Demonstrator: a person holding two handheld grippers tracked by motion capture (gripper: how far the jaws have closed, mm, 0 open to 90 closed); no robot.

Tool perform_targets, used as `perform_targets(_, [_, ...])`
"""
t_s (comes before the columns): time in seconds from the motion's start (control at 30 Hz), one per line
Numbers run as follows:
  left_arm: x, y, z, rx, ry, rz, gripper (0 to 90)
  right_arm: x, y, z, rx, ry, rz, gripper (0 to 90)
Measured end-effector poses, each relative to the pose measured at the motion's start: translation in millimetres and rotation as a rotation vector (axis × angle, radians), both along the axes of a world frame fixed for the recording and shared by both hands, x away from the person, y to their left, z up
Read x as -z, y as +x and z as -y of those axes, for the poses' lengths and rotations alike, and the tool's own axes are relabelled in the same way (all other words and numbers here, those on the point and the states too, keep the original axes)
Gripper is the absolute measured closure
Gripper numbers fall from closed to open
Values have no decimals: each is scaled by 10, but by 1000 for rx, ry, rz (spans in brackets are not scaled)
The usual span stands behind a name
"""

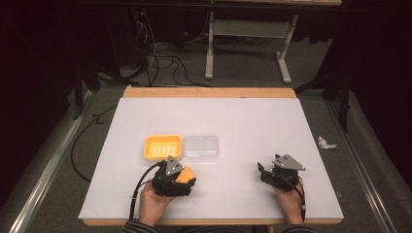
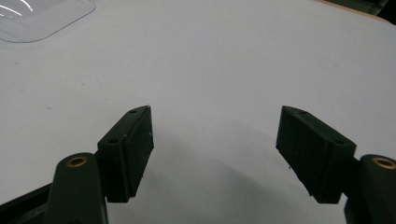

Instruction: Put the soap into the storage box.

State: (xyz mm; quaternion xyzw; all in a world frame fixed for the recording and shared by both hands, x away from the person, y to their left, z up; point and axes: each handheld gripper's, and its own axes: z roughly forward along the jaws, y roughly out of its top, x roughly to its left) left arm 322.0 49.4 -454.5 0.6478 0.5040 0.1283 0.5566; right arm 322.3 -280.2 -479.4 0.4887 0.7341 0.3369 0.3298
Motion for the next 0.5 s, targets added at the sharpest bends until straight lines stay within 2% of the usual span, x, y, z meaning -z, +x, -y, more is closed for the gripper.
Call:
perform_targets(0.17, [-60, 33, -49, -17, -36, 0, 275, 2, 2, -6, -6, -7, -2, 279])
perform_targets(0.33, [-87, 39, -86, -12, -22, 6, 275, 0, 2, 2, -4, -4, 2, 278])
perform_targets(0.5, [-136, 67, -123, -28, -40, 9, 276, 1, 3, -5, -3, 0, -3, 278])
